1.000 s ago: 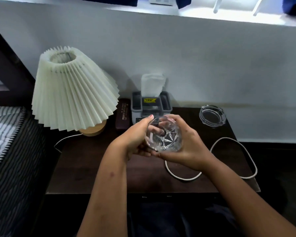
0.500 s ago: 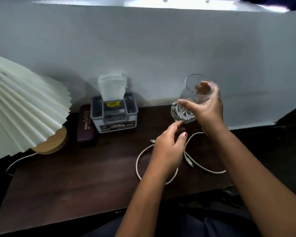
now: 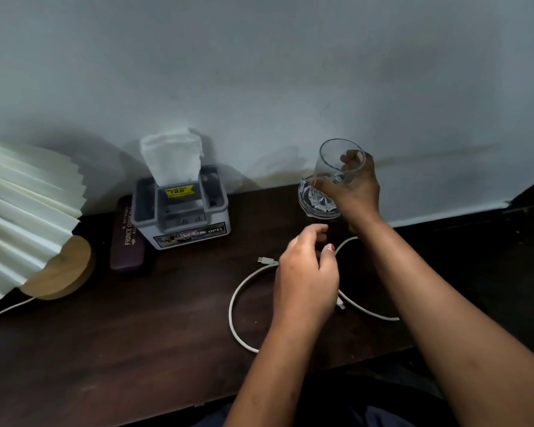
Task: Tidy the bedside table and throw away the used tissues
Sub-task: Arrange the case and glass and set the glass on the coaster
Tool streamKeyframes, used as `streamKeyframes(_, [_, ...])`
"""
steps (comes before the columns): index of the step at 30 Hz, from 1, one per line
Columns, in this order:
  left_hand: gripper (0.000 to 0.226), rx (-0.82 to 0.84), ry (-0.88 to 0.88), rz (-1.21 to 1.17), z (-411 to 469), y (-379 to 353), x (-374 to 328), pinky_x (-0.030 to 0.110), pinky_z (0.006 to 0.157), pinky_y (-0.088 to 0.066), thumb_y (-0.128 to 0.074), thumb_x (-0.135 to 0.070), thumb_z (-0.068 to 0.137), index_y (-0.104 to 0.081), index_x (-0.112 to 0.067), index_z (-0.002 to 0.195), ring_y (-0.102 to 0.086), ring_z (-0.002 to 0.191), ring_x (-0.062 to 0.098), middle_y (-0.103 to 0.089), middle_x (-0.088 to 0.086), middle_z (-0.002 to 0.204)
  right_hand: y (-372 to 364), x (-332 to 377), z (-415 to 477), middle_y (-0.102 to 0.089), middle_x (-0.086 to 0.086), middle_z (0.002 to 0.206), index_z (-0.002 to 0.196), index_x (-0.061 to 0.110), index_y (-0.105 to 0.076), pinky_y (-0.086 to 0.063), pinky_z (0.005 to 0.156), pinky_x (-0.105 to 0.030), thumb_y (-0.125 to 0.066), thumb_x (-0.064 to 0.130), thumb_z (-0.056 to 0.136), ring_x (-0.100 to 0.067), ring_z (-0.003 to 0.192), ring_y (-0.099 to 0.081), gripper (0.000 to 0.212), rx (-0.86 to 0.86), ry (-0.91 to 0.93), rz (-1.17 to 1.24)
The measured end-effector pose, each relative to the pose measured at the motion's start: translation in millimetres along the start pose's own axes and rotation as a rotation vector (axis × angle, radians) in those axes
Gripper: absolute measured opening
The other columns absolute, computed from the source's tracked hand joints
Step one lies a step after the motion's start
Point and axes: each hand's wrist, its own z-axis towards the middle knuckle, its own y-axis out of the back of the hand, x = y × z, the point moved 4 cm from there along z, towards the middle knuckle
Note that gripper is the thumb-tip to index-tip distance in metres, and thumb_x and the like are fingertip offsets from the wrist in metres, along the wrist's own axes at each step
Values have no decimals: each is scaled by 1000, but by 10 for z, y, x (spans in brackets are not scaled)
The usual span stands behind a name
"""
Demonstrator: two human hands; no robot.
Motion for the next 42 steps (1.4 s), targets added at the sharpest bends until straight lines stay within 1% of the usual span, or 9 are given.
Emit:
streamKeyframes(5, [28, -9, 4, 19, 17, 47, 10, 27, 88, -47, -51, -17, 89, -57, -23, 116, -56, 94, 7, -60, -4, 110, -57, -34, 15, -56, 0, 124, 124, 13, -41, -48, 96, -33, -88, 21, 58, -10, 111, -53, 81, 43, 15, -3])
streamKeyframes(10, [28, 15, -12, 80, 7, 90, -3, 25, 85, -46, -50, -19, 90, -56, -25, 117, -55, 96, 7, -58, -7, 111, -48, -66, -17, -52, -6, 130, 132, 16, -34, -39, 89, -17, -85, 30, 63, -15, 113, -53, 87, 82, 50, -104])
streamKeyframes(13, [28, 3, -13, 104, 12, 137, -8, 23, 84, -45, -50, -20, 90, -56, -26, 117, -55, 98, 7, -58, -8, 111, -60, -161, -85, -42, -4, 140, 139, 15, -27, -39, 100, -29, -86, 35, 58, -20, 125, -46, 103, 131, 87, -219])
streamKeyframes(16, [28, 3, -13, 122, 15, 164, -12, 24, 84, -46, -50, -21, 90, -55, -26, 117, -55, 98, 7, -58, -8, 111, -78, -280, -123, -50, -4, 130, 131, 19, -37, -44, 99, -42, -85, 48, 43, -22, 121, -48, 105, 148, 50, -329])
streamKeyframes(19, [30, 19, -21, 162, 4, 176, -18, 24, 83, -46, -50, -22, 90, -54, -28, 118, -55, 98, 6, -57, -10, 113, -85, -327, -104, -54, -2, 123, 123, 20, -45, -48, 95, -41, -79, 60, 38, -20, 117, -52, 100, 154, 17, -384])
streamKeyframes(22, [31, 30, -25, 212, -10, 208, -9, 20, 79, -41, -49, -23, 90, -52, -30, 121, -54, 98, 5, -56, -13, 115, -85, -311, -76, -56, -1, 120, 120, 20, -49, -49, 94, -39, -78, 59, 40, -20, 115, -54, 93, 148, 24, -405])
streamKeyframes(32, [32, 39, -25, 272, -4, 344, 47, 19, 80, -38, -49, -24, 91, -50, -31, 122, -53, 103, 4, -55, -13, 118, -131, -430, 35, -50, -7, 133, 132, 14, -39, -45, 100, -46, -74, 69, 40, -25, 125, -48, 113, 133, -38, -400])
streamKeyframes(39, [34, 56, -27, 323, -12, 361, 73, 20, 80, -38, -48, -27, 91, -47, -31, 125, -52, 106, 6, -54, -13, 121, -124, -519, 95, -51, -8, 131, 131, 14, -44, -44, 101, -43, -72, 68, 42, -25, 125, -46, 107, 158, -48, -442])
streamKeyframes(42, [35, 70, -2, 361, 1, 393, 111, 24, 80, -40, -48, -27, 91, -47, -31, 125, -54, 106, 11, -54, -12, 123, -98, -475, 46, -45, -11, 138, 136, 12, -38, -40, 105, -43, -71, 68, 44, -27, 131, -41, 113, 175, -85, -465])
